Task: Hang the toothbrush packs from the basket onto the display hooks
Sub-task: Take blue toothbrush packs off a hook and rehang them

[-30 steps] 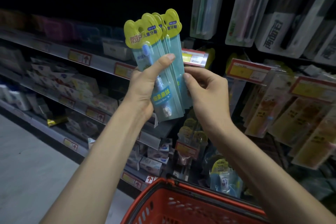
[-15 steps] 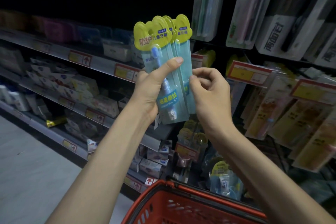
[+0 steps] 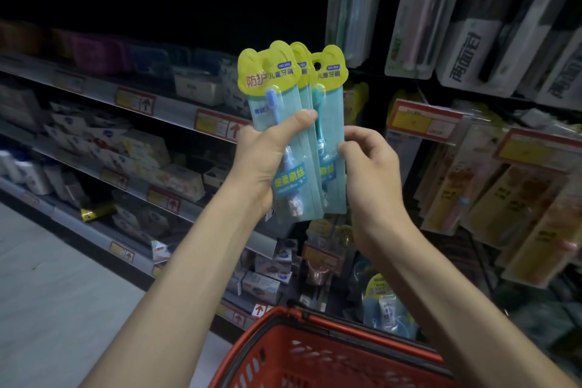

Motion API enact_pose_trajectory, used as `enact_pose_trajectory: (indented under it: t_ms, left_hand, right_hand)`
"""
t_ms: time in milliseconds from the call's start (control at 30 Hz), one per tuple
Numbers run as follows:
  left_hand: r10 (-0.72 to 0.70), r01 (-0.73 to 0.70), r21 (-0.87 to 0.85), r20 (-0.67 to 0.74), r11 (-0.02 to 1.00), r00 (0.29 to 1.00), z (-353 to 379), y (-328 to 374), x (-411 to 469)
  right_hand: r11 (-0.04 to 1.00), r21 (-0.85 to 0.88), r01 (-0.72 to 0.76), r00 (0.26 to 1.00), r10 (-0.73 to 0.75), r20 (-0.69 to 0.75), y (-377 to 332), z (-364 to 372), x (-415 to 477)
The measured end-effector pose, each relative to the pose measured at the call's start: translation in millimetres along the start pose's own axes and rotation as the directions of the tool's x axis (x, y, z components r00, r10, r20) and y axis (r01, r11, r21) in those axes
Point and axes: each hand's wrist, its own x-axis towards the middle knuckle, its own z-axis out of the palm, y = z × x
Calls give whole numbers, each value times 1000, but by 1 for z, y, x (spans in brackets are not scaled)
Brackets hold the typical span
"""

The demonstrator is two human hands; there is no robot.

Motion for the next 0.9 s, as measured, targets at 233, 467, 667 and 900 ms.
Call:
enact_pose_trajectory:
  t_ms: [233, 467, 667, 900]
  left_hand:
    - [-20, 18, -29, -81, 999, 996, -5, 0, 1]
    - [-45, 49, 22, -188, 999, 981, -22, -4, 10]
    - [-76, 91, 76, -189, 993, 979, -21, -3, 8]
    - [-61, 77, 115, -133, 990, 989, -10, 0, 8]
  right_hand:
    - [988, -49, 147, 988, -149, -50, 2, -10, -7]
    - [982, -120, 147, 977, -163, -140, 15, -36, -26]
    - [987, -150, 62, 984, -85, -157, 32, -49, -33]
    - [986, -165, 34, 987, -59, -149, 43, -57, -38]
